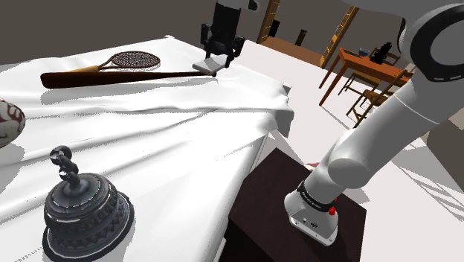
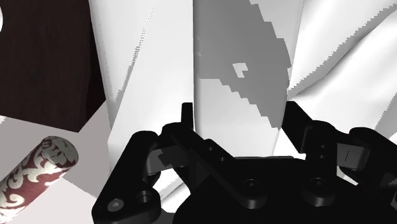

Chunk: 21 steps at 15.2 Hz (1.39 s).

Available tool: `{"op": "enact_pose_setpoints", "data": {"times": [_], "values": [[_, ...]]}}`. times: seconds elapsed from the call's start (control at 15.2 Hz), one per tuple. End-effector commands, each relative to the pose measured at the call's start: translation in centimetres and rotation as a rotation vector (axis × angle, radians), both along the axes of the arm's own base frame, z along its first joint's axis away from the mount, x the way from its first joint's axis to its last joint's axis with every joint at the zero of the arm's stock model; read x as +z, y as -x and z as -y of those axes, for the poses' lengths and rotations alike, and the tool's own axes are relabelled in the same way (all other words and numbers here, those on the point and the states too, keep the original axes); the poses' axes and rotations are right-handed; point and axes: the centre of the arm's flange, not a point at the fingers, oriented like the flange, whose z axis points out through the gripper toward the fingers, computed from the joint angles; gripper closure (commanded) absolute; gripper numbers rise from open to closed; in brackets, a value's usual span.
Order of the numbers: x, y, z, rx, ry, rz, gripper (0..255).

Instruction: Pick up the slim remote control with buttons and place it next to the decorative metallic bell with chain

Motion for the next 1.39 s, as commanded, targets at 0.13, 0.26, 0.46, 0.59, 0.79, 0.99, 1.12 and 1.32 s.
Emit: {"op": "enact_pose_setpoints", "data": {"times": [0.13,0.26,0.46,0.59,0.79,0.99,1.12,1.32], "values": [[0.3,2.8,-4.5,-0.001,0.0,0.001,255],[0.3,4.2,-6.8,-0.001,0.0,0.001,255],[0.3,6.2,-10.1,-0.001,0.0,0.001,255],[0.3,7.6,-12.4,-0.001,0.0,0.001,255],[0.3,9.7,-15.7,-0.001,0.0,0.001,255],[0.3,11.8,-19.1,-0.001,0.0,0.001,255],[0.3,13.3,-21.6,-0.001,0.0,0.001,255],[-1.3,13.3,-21.6,-0.001,0.0,0.001,255]]}}
